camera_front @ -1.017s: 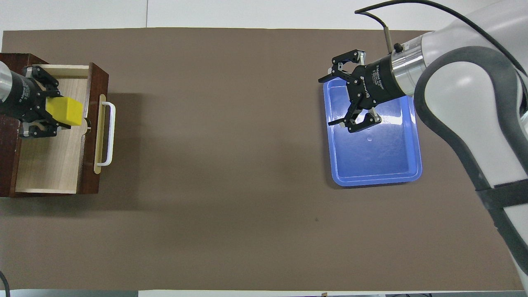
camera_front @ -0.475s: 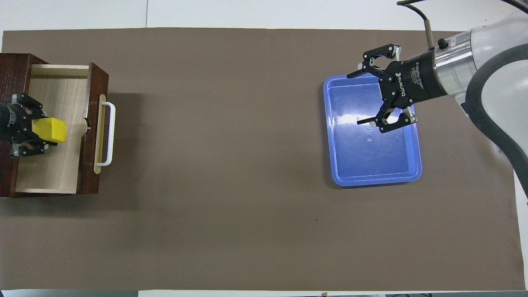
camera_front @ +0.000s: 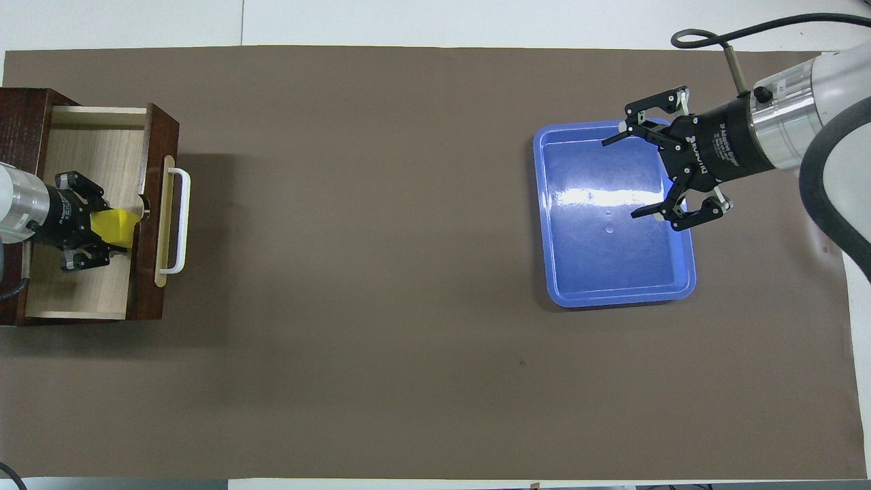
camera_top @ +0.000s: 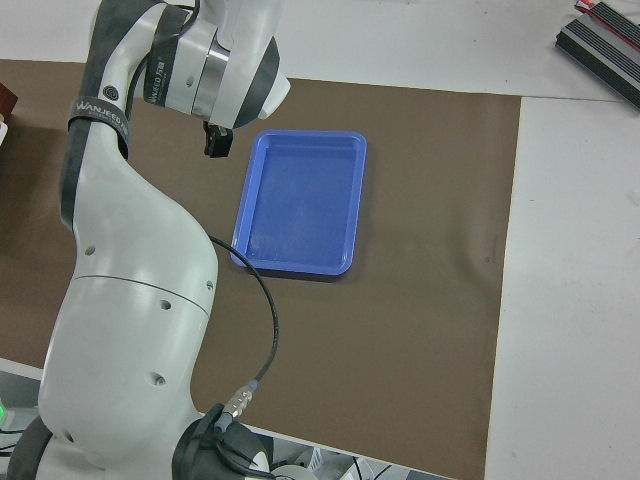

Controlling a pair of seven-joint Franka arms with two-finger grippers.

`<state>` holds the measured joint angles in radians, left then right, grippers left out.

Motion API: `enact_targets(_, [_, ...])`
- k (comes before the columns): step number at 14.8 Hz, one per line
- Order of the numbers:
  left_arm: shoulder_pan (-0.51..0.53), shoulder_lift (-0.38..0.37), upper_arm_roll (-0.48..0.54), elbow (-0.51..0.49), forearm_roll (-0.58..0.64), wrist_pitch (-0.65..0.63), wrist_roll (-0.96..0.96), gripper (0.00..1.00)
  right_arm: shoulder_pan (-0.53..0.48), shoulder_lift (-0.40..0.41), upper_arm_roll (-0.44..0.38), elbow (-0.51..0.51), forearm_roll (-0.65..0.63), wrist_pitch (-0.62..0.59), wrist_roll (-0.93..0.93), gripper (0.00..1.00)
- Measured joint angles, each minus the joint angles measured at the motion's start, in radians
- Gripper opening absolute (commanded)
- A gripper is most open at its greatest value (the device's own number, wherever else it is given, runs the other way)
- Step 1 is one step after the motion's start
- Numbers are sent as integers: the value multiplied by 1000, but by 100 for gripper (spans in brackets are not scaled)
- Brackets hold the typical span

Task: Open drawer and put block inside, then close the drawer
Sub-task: 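Lower the cube into the drawer with the left gripper while the right gripper withdraws, then push the drawer shut with the left gripper while the right gripper returns to rest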

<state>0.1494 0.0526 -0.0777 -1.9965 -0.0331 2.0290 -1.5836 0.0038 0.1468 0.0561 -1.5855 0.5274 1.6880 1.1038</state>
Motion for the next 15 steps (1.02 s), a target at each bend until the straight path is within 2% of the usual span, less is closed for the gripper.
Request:
enact_targets(3, [-1, -14, 0, 33, 37, -16, 1, 100, -6, -4, 1, -1, -109, -25, -78, 100])
enact_targets(5, [-22, -15, -3, 126, 49, -90, 2, 100, -3, -8, 5, -2, -199, -36, -196, 100])
enact_targets(7, [-99, -11, -6, 202, 50, -153, 1, 100, -8, -10, 5, -2, -241, -59, -377, 100])
enact_targets(10, [-223, 2, -10, 181, 60, -168, -70, 100, -24, -15, -1, -2, -348, -89, -677, 100])
enact_targets(15, [-242, 25, 2, 96, 112, -108, -88, 100, -38, -43, -5, 23, -522, -121, -1038, 100])
